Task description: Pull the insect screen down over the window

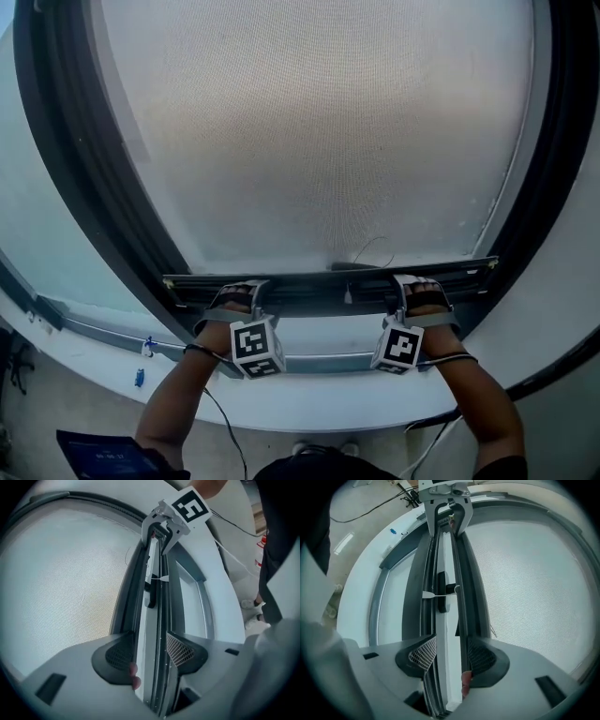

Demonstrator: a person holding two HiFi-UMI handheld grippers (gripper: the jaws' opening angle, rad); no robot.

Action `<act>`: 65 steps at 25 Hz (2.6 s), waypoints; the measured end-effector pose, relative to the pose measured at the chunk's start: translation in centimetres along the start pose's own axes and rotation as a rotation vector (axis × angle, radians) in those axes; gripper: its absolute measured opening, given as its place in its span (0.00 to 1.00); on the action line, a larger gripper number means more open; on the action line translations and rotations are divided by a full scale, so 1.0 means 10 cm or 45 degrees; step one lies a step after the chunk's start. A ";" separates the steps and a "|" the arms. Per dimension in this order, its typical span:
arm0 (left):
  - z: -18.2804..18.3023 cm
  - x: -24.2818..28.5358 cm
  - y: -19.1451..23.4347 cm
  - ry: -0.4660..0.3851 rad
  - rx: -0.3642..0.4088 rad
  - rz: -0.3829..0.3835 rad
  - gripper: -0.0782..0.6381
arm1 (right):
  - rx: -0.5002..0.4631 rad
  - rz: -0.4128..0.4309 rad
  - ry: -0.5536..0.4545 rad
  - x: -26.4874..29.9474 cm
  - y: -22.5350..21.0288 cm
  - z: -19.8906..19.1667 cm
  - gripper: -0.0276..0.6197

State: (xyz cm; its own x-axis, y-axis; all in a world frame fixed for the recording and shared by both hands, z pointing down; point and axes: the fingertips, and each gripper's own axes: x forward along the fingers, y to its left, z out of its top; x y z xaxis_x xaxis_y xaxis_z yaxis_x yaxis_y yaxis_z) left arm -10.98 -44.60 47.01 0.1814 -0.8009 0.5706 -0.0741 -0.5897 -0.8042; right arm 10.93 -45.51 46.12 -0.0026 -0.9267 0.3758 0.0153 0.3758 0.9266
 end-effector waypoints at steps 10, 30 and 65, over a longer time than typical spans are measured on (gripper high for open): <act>0.00 0.14 -0.24 0.024 0.036 -0.070 0.40 | 0.019 0.112 0.028 0.10 0.29 -0.03 0.35; -0.14 0.30 -0.33 0.123 0.069 -0.092 0.40 | 1.230 0.179 -0.500 -0.27 0.31 0.54 0.35; -0.12 0.34 -0.31 0.177 0.082 -0.058 0.40 | 1.875 0.378 -0.460 0.10 0.27 0.69 0.11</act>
State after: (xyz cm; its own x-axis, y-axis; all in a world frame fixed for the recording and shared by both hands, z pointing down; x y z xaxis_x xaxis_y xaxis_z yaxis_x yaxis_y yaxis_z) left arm -11.32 -45.59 51.60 0.0455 -0.7828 0.6206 -0.0054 -0.6214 -0.7835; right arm 4.06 -45.40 49.09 -0.4150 -0.8500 0.3245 -0.9066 0.4164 -0.0687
